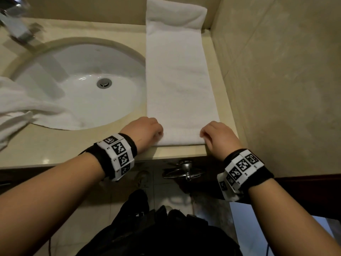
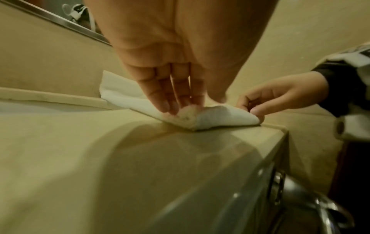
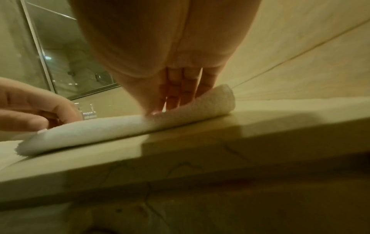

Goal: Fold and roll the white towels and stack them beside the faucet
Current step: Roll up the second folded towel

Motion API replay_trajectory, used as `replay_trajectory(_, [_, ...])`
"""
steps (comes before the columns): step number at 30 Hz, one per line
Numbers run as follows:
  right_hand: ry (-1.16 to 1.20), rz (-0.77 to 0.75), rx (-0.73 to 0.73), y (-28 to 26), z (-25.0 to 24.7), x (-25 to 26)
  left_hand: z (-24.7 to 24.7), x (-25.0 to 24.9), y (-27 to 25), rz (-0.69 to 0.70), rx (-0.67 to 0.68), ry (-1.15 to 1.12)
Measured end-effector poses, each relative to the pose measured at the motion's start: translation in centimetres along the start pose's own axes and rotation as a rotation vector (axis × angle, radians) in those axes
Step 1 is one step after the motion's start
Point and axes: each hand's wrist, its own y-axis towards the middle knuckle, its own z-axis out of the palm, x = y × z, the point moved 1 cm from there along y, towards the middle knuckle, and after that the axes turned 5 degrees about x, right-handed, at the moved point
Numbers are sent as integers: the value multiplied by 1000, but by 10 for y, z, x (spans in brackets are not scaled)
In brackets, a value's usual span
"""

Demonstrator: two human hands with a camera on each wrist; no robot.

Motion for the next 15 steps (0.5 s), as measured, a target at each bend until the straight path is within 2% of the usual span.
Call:
replay_trajectory(3, [-88,-20,53,-5,3,-2,5,5,-6,36,73,247])
replay_trajectory(4, [-114,-35,49,-6,4,-1,7,4,-8,67,54,321])
replay_trajectory(8, [-142,-42,-23,-2,-1,5,3,1,-6,74,10,315])
replay_trajectory(10, [-130,-29,-13,0,-3,7,-2,2,-4,-13,20,168])
replay_trajectory(12, [-50,24,35,4,-8,4,-7,9,-4,-141,4,-72])
replay_trajectory(15, [134,164,210,17,-18,-5,-9,24,-6,-354,78,-408])
